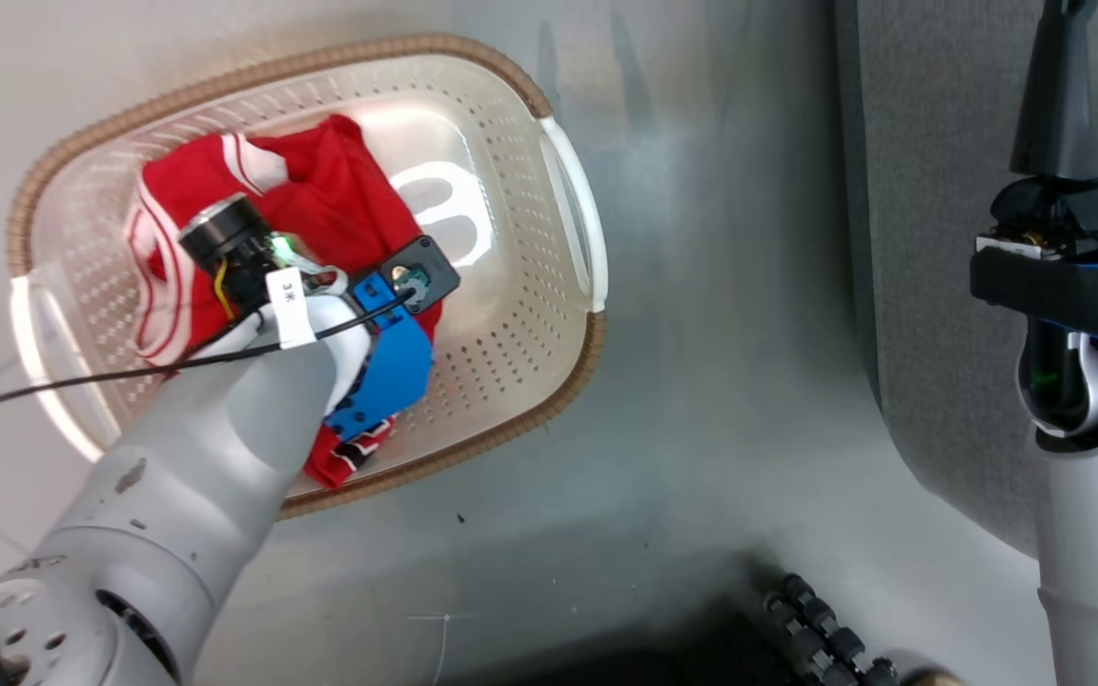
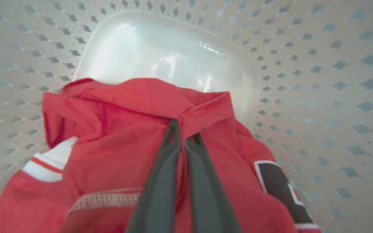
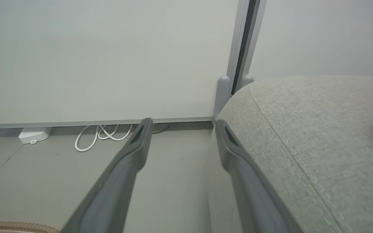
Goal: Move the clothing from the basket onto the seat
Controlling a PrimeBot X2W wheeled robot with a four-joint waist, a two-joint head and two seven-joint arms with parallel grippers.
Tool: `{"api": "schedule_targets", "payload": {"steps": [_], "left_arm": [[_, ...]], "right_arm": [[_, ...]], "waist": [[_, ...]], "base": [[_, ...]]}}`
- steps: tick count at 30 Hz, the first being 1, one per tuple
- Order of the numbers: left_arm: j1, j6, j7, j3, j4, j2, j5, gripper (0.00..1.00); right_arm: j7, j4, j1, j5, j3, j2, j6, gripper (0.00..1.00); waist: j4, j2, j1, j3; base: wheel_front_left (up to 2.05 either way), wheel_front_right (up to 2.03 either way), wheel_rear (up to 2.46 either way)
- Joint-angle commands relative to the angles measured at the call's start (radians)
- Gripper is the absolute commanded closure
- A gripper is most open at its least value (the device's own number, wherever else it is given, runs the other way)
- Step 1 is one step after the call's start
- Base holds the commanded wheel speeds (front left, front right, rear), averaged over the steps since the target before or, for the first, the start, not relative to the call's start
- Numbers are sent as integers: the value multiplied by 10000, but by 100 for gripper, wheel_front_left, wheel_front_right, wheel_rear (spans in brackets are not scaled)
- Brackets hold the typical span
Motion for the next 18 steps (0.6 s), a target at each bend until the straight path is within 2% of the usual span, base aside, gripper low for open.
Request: {"api": "schedule_targets", "payload": {"steps": [1,8,18], "left_arm": [[191,13,-82,45,-7,-32,-105,100],[542,13,-910,272,-315,-447,-826,100],[1233,120,-2106,624,-1260,-539,-1757,100]], "right_arm": [[0,15,128,-16,-34,-39,-3,0],[0,211,559,-96,-211,-178,-3,0],[0,531,1351,-177,-499,-400,-4,0]], "waist": [[172,-1,1,-263],[614,-1,1,-1365],[1206,-1,1,-3169]], "base": [[0,0,0],[0,0,0],[0,0,0]]}}
